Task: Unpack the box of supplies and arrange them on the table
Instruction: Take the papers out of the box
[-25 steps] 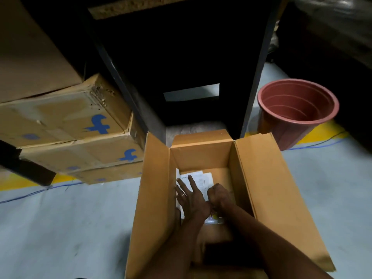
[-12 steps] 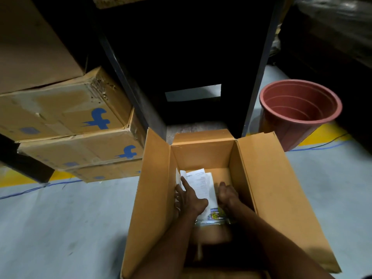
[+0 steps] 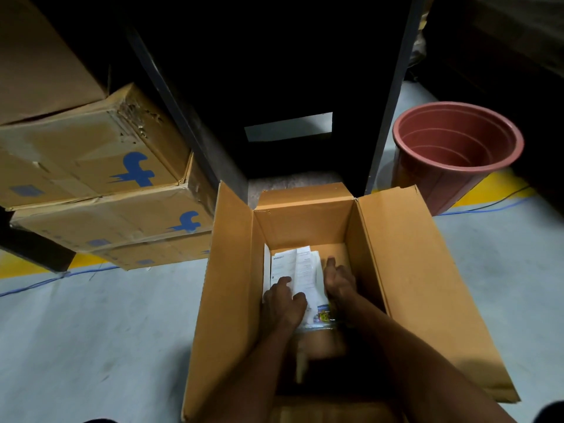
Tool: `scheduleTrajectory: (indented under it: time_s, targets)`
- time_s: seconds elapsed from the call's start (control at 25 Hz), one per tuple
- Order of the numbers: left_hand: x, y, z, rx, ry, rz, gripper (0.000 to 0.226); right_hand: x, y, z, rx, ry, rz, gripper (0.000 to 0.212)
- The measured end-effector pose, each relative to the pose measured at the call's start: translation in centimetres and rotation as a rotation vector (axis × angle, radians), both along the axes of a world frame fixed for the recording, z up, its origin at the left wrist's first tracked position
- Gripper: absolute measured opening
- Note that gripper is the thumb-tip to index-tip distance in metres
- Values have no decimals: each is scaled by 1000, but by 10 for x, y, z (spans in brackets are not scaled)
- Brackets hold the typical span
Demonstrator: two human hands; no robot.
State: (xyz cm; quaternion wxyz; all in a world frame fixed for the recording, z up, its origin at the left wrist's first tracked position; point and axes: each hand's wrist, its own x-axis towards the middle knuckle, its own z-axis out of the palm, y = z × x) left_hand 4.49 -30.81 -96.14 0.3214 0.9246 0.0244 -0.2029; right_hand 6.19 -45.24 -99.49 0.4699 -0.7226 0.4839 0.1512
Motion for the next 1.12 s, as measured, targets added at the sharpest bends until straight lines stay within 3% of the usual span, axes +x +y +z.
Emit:
scheduleTrajectory:
  time_s: [0.12,0.24,0.52,0.68,0.92,1.12]
  targets:
    - [-19,4,-10,342,-379,-308,59,-3,-1,-4,-52,10,8,70]
    - [-20,-4,-2,466,-312,-360,81,-4,3,-9,-28,-25,-11,75]
    - [-15,-30,17,123,-171,-79,78,-7,3,-5,29,-32,-77,71]
    - [-23,-15,18,65,-381,-86,63,-1,2,-5,90,-55,-133,73]
    - [-8,-5,-7,-103,66,-21,62,4,8,-16,144,-126,-118,80]
    - [-9,1,-28,-43,112,0,54,3,6,-30,185,-162,-74,76]
